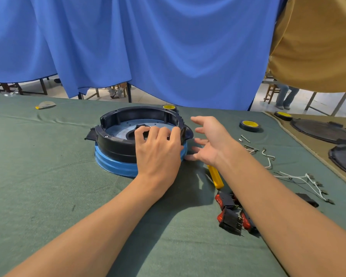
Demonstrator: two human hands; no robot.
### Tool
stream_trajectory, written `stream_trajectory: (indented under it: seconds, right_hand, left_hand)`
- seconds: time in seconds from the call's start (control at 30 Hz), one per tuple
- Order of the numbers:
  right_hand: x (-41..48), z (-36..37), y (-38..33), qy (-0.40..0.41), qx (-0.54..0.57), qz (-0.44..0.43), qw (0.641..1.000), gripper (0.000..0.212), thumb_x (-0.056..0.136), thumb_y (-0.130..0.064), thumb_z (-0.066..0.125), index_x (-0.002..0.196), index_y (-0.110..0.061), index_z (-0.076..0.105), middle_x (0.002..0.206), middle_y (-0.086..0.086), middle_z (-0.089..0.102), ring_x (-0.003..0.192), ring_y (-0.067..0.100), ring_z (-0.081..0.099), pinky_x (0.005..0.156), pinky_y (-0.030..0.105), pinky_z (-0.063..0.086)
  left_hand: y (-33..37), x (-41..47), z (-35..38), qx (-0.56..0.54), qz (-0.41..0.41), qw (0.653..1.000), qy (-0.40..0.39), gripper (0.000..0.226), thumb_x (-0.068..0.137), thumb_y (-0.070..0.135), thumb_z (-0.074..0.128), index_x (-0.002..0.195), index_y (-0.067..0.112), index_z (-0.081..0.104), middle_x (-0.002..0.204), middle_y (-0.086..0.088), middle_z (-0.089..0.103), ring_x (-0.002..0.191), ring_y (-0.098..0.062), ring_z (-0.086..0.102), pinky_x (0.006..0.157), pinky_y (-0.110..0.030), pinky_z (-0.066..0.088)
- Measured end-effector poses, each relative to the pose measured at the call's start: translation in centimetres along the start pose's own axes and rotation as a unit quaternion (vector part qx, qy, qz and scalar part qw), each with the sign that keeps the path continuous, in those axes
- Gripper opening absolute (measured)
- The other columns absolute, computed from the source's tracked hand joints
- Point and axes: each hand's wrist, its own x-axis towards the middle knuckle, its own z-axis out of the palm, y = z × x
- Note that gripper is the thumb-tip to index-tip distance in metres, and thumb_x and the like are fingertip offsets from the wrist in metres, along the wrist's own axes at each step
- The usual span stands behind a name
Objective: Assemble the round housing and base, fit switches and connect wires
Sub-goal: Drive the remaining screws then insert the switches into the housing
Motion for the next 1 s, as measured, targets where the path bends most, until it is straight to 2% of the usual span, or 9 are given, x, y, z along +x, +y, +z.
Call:
stream_trajectory:
  seconds: [0.07,0.13,0.2,0.33,0.5,0.63,0.7,0.87,1.0]
  right_hand:
    - [0.2,-0.1,0.0,0.009,0.031,0.012,0.999,0.032,0.088,-0.022,0.06,0.116,-0.013,0.048,0.124,0.011,0.044,0.121,0.037,0.041,0.079,0.059,0.047]
    - [0.3,-0.3,0.0,0.013,0.062,0.023,0.998,0.036,0.087,-0.022,0.06,0.119,-0.012,0.045,0.13,0.012,0.039,0.133,0.04,0.032,0.09,0.065,0.04]
    - [0.4,-0.6,-0.1,0.007,0.078,0.032,0.996,0.035,0.087,-0.022,0.059,0.117,-0.011,0.045,0.126,0.015,0.042,0.126,0.043,0.039,0.089,0.065,0.04]
    - [0.5,-0.6,-0.1,0.006,0.074,0.042,0.996,0.035,0.088,-0.025,0.059,0.116,-0.009,0.045,0.09,0.017,0.047,0.078,0.039,0.05,0.081,0.058,0.047]
    - [0.5,-0.6,-0.3,0.002,0.083,0.061,0.995,0.04,0.086,-0.028,0.06,0.118,-0.009,0.045,0.089,0.02,0.045,0.083,0.042,0.051,0.087,0.058,0.044]
    - [0.4,-0.7,-0.4,-0.006,0.116,0.072,0.991,0.043,0.083,-0.029,0.061,0.117,-0.008,0.045,0.098,0.019,0.047,0.085,0.044,0.052,0.071,0.056,0.047]
    - [0.4,-0.7,-0.3,-0.008,0.118,0.072,0.99,0.042,0.084,-0.027,0.06,0.117,-0.007,0.044,0.104,0.021,0.05,0.089,0.044,0.055,0.076,0.057,0.05]
    - [0.0,-0.7,0.2,-0.038,0.136,0.091,0.986,0.02,0.088,-0.017,0.056,0.097,-0.002,0.047,0.1,0.026,0.058,0.094,0.039,0.064,0.089,0.052,0.052]
    - [-0.1,-0.2,0.3,-0.052,0.136,0.07,0.987,0.005,0.091,-0.004,0.049,0.094,-0.001,0.047,0.091,0.025,0.062,0.081,0.033,0.067,0.073,0.044,0.057]
  left_hand:
    - [-0.1,0.2,-0.1,-0.011,-0.001,1.0,0.003,0.023,0.066,0.016,0.084,0.081,0.013,0.067,0.069,-0.002,0.065,0.072,-0.028,0.062,0.081,-0.039,0.028]
    - [-0.1,0.3,-0.1,-0.026,-0.005,1.0,0.003,0.021,0.067,0.014,0.084,0.079,0.013,0.067,0.069,-0.003,0.065,0.073,-0.029,0.062,0.08,-0.038,0.028]
    - [-0.2,0.4,-0.1,-0.036,-0.01,0.999,0.003,0.019,0.069,0.014,0.082,0.08,0.012,0.067,0.071,-0.004,0.066,0.075,-0.03,0.062,0.079,-0.037,0.028]
    - [-0.4,0.7,-0.2,-0.053,-0.024,0.998,0.005,0.016,0.074,0.014,0.079,0.083,0.009,0.067,0.075,-0.006,0.067,0.078,-0.032,0.061,0.079,-0.038,0.029]
    - [-0.5,0.8,-0.4,-0.064,-0.023,0.998,-0.001,0.018,0.074,0.015,0.08,0.084,0.008,0.068,0.075,-0.007,0.067,0.078,-0.033,0.061,0.08,-0.038,0.028]
    - [-0.6,0.9,-0.4,-0.088,-0.03,0.996,0.015,0.023,0.074,0.018,0.083,0.088,0.006,0.07,0.077,-0.009,0.069,0.08,-0.034,0.063,0.08,-0.039,0.027]
    - [-0.8,1.2,-0.5,-0.105,-0.039,0.994,0.02,0.025,0.074,0.021,0.083,0.089,0.006,0.07,0.08,-0.009,0.07,0.081,-0.034,0.063,0.081,-0.039,0.026]
    - [-1.7,2.5,-0.9,-0.143,-0.065,0.988,0.014,0.017,0.083,0.025,0.076,0.092,0.013,0.07,0.086,-0.006,0.073,0.087,-0.031,0.063,0.083,-0.037,0.023]
    - [-2.4,3.8,-1.5,-0.182,-0.111,0.977,0.027,0.016,0.085,0.028,0.075,0.095,0.016,0.072,0.089,-0.005,0.074,0.088,-0.03,0.062,0.083,-0.034,0.023]
